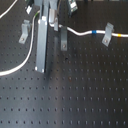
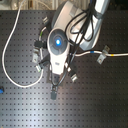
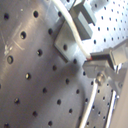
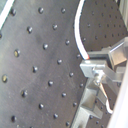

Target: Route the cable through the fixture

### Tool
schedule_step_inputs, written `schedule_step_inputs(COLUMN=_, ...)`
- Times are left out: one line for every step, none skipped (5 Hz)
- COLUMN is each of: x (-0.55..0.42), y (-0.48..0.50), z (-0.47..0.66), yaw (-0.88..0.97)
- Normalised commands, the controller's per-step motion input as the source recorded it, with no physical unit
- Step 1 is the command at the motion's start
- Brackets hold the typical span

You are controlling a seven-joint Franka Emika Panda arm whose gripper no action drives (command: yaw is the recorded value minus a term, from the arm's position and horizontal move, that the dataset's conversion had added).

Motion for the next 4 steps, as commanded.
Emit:
schedule_step_inputs(x=0.0, y=0.0, z=-0.01, yaw=0.0)
schedule_step_inputs(x=0.0, y=-0.004, z=-0.27, yaw=0.0)
schedule_step_inputs(x=-0.112, y=0.081, z=-0.25, yaw=-0.04)
schedule_step_inputs(x=-0.089, y=0.233, z=-0.04, yaw=0.0)
